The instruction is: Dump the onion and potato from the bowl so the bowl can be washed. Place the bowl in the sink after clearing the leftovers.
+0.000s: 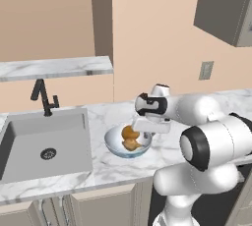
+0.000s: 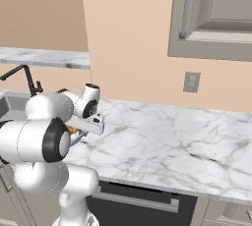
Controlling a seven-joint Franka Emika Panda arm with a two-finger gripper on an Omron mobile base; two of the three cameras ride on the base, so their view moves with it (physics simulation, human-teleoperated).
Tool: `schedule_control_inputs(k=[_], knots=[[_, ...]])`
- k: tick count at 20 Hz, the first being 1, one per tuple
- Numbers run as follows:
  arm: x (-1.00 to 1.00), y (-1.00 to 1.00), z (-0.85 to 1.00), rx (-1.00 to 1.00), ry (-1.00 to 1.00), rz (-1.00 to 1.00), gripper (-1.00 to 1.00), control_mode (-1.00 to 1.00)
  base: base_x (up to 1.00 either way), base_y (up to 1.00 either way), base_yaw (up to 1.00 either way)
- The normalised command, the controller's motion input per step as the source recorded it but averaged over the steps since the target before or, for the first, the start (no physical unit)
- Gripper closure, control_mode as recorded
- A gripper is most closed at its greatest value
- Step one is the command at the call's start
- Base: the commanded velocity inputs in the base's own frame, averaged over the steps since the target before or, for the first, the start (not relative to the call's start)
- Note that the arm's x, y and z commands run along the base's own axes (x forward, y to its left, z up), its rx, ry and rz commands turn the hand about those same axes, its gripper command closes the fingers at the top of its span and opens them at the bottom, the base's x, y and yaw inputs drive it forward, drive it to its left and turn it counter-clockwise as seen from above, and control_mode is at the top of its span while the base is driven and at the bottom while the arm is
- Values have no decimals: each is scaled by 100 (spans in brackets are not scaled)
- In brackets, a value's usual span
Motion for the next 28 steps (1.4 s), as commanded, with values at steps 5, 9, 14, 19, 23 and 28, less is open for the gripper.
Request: schedule_control_inputs(k=[5,9,14,19,23,28], knots=[[-29,64,40,11,-22,0,100,-100,0,0,0],[-3,100,38,9,-26,0,100,-100,0,0,0],[16,100,28,2,-16,-3,100,-100,0,0,0],[57,100,31,0,-8,-12,100,-100,0,0,0],[79,100,20,-4,0,-13,100,-100,0,0,0],[37,40,1,-11,13,-3,100,-100,0,0,0]])
